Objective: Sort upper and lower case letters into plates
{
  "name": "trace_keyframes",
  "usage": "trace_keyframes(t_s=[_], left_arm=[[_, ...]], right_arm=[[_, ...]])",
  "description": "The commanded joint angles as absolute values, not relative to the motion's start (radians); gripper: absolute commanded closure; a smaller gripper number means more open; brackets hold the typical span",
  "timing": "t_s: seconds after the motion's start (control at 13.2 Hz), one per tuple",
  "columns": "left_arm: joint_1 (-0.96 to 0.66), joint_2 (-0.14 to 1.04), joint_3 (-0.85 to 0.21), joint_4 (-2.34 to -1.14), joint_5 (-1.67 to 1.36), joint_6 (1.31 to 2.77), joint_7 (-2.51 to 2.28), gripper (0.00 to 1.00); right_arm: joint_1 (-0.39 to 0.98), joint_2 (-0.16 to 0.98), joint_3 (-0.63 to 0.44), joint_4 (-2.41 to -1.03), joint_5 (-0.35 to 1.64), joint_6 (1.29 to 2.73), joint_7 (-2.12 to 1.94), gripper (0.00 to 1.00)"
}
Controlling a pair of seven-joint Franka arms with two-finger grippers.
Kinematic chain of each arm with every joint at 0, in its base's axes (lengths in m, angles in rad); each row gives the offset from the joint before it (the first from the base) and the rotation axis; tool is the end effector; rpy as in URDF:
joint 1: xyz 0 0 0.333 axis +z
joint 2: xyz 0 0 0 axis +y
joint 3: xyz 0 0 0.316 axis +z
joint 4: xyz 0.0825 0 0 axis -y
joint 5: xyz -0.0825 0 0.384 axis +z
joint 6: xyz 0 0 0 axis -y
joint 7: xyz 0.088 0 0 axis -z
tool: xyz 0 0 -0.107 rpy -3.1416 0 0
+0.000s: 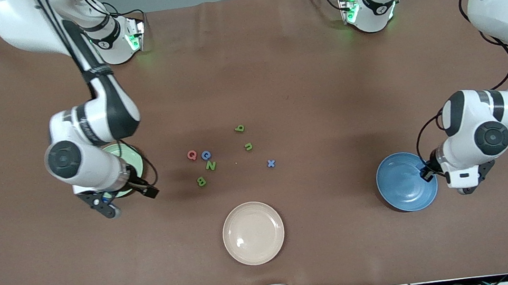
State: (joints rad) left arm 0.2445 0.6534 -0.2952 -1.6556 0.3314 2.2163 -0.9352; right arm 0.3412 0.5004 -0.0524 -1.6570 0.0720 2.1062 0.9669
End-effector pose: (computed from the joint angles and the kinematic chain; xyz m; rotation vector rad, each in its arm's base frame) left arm 0.6783 -0.0014 0.2370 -2.8465 -1.0860 0.0159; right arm 0.6420 0.1983 0.3159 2.9434 -1.0922 -0.0967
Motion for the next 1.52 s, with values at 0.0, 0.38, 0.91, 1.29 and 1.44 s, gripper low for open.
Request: trace_keyframes(t_s=[0.0,0.38,0.91,1.29,1.44], left_arm=[[0.227,0.669,-0.307,-1.634,0.333,2.224,-0.951,0.11],[0.112,0.658,-0.377,-1.634,0.333,2.212,-1.208,0.01],[-0.225,0.695,-0.382,-1.573,0.293,2.221,-1.411,0.08],[-0.376,0.773,-0.371,-1.516,0.215,2.269,-1.835,0.15],[-0.444,0.822,-0.326,-1.464,0.219,2.301,-2.045,0.18]], right_arm=[[0.389,0.560,-0.061,-1.658,0.078,2.186,1.084,0.00],[0.477,0.672,-0.061,-1.654,0.071,2.309,1.258,0.04],[0.520,0.744,-0.060,-1.623,0.075,2.322,1.319,0.20],[0.520,0.767,-0.060,-1.600,0.080,2.327,1.354,0.36],[0.515,0.767,-0.060,-1.600,0.083,2.341,1.353,0.56]])
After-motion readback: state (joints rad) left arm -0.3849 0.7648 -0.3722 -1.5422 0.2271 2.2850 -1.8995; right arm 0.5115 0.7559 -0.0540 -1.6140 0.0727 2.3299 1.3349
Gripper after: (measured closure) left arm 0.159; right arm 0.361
